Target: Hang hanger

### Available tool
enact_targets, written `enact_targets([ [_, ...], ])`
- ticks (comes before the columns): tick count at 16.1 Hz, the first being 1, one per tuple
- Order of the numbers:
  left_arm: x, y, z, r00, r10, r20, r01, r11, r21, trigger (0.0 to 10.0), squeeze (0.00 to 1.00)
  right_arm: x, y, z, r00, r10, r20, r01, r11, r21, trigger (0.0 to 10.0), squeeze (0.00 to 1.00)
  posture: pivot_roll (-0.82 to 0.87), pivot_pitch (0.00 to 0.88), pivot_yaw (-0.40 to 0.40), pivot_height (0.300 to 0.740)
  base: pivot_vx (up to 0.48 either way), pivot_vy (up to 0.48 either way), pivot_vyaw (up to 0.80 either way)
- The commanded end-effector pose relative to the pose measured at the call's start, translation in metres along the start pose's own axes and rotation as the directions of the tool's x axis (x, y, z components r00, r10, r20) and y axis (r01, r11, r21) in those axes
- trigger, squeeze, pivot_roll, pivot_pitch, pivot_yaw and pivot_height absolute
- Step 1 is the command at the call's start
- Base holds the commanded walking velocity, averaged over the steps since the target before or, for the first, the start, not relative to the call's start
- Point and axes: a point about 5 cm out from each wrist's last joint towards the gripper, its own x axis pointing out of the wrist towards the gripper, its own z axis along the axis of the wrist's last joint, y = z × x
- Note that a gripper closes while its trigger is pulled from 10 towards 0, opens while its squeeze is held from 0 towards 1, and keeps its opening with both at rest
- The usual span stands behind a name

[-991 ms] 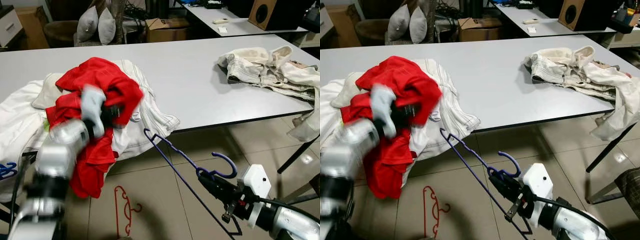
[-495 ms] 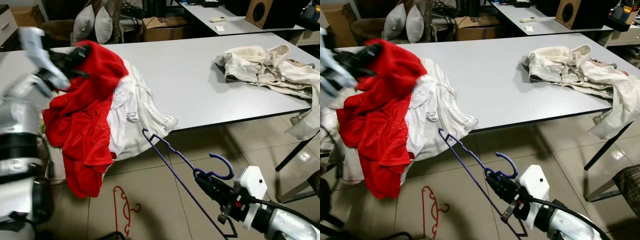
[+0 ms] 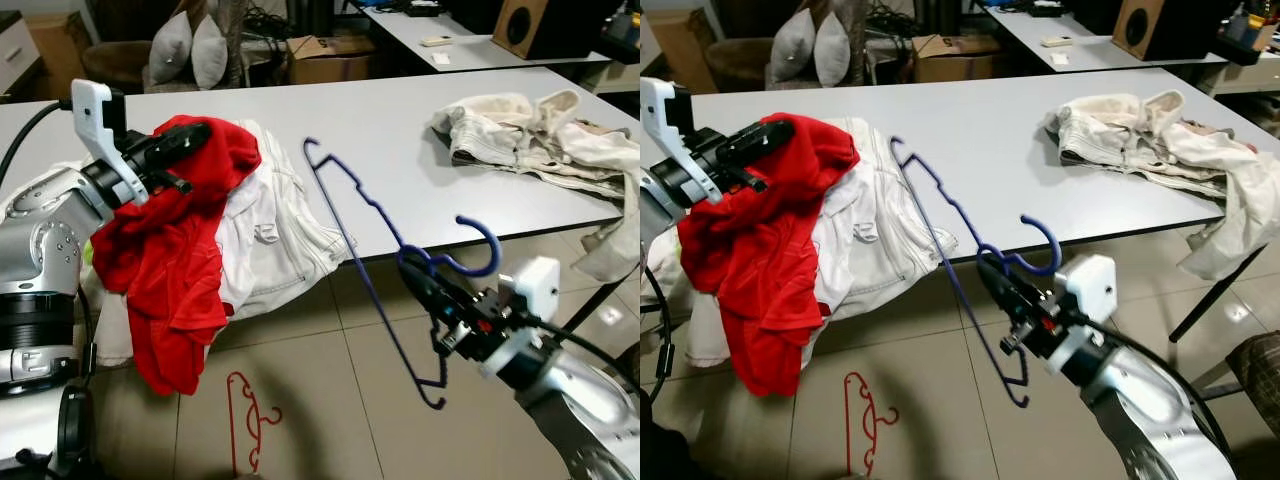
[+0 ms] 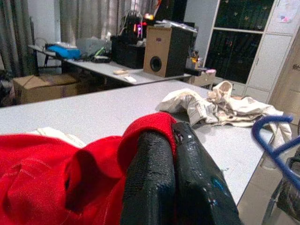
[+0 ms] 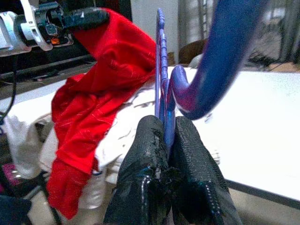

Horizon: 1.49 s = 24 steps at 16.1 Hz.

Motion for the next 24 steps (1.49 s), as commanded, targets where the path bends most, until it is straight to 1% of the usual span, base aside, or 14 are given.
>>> enact_targets([
  [1, 0.002, -0.008, 0.006, 1.000, -0.022, 0.022, 0.021, 1.000, 0.010, 0.0, 0.00, 0.006, -0.003, 0.001, 1.000, 0.021, -0.002, -0.021, 0.999, 0.034, 10.0, 0.00, -0.01, 0.009, -0.002, 0.740, 0.000, 0.000, 0.00],
  [3, 0.004, -0.012, 0.009, 0.999, -0.022, 0.042, 0.022, 1.000, 0.007, 0.0, 0.00, 0.011, -0.002, 0.002, 0.999, 0.054, -0.006, -0.054, 0.997, 0.049, 10.0, 0.00, 0.00, 0.009, -0.010, 0.740, 0.000, 0.000, 0.00],
  [5, 0.004, -0.023, 0.016, 0.995, -0.052, 0.084, 0.053, 0.999, -0.007, 0.0, 0.00, 0.021, -0.001, -0.004, 0.992, 0.102, -0.070, -0.095, 0.991, 0.095, 10.0, 0.00, 0.00, 0.011, -0.019, 0.740, 0.000, 0.000, 0.00],
  [6, 0.004, -0.025, 0.016, 0.994, -0.065, 0.087, 0.066, 0.998, -0.011, 0.0, 0.00, 0.023, -0.002, -0.005, 0.992, 0.102, -0.078, -0.094, 0.991, 0.096, 10.0, 0.00, 0.00, 0.011, -0.019, 0.740, 0.000, 0.000, 0.00],
  [8, 0.001, -0.041, 0.011, 0.986, -0.154, 0.067, 0.156, 0.987, -0.029, 0.0, 0.00, 0.040, -0.004, -0.007, 0.991, 0.113, -0.077, -0.100, 0.982, 0.157, 10.0, 0.00, 0.00, 0.015, -0.021, 0.740, 0.000, 0.000, 0.00],
  [9, 0.000, -0.044, 0.010, 0.983, -0.171, 0.063, 0.173, 0.984, -0.037, 0.0, 0.00, 0.045, -0.005, -0.007, 0.990, 0.122, -0.075, -0.107, 0.978, 0.180, 10.0, 0.00, 0.00, 0.017, -0.022, 0.740, 0.000, 0.000, 0.00],
  [10, 0.000, -0.054, 0.007, 0.973, -0.224, 0.054, 0.227, 0.972, -0.057, 0.0, 0.00, 0.054, -0.006, -0.008, 0.988, 0.136, -0.079, -0.116, 0.969, 0.219, 10.0, 0.00, 0.01, 0.020, -0.024, 0.740, 0.000, 0.000, 0.00],
  [12, -0.002, -0.066, 0.005, 0.954, -0.297, 0.042, 0.299, 0.952, -0.066, 0.0, 0.00, 0.062, -0.008, -0.009, 0.986, 0.147, -0.079, -0.123, 0.959, 0.254, 10.0, 0.00, 0.01, 0.021, -0.026, 0.740, 0.000, 0.000, 0.00],
  [15, 0.002, -0.068, 0.003, 0.965, -0.256, 0.047, 0.259, 0.964, -0.064, 0.0, 0.00, 0.067, -0.009, -0.013, 0.976, 0.187, -0.115, -0.147, 0.945, 0.292, 10.0, 0.00, 0.02, 0.025, -0.038, 0.740, 0.000, 0.000, 0.00],
  [17, 0.004, -0.067, 0.007, 0.972, -0.225, 0.073, 0.229, 0.971, -0.063, 0.0, 0.00, 0.068, -0.006, -0.017, 0.965, 0.219, -0.144, -0.165, 0.934, 0.318, 10.0, 0.00, 0.02, 0.028, -0.044, 0.740, 0.000, 0.000, 0.00],
  [19, 0.005, -0.065, 0.009, 0.974, -0.210, 0.084, 0.215, 0.975, -0.061, 0.0, 0.00, 0.068, -0.004, -0.020, 0.960, 0.237, -0.149, -0.176, 0.925, 0.337, 10.0, 0.00, 0.02, 0.027, -0.045, 0.740, 0.000, 0.000, 0.00],
  [22, -0.002, -0.080, 0.003, 0.942, -0.335, 0.021, 0.336, 0.939, -0.074, 0.0, 0.00, 0.071, -0.004, -0.020, 0.965, 0.234, -0.118, -0.175, 0.910, 0.376, 10.0, 0.00, 0.03, 0.028, -0.039, 0.740, 0.000, 0.000, 0.00],
  [24, -0.002, -0.079, 0.000, 0.950, -0.313, 0.010, 0.312, 0.947, -0.077, 0.0, 0.00, 0.074, -0.006, -0.016, 0.968, 0.235, -0.088, -0.184, 0.903, 0.389, 10.0, 0.00, 0.03, 0.030, -0.043, 0.740, 0.000, 0.000, 0.00],
])
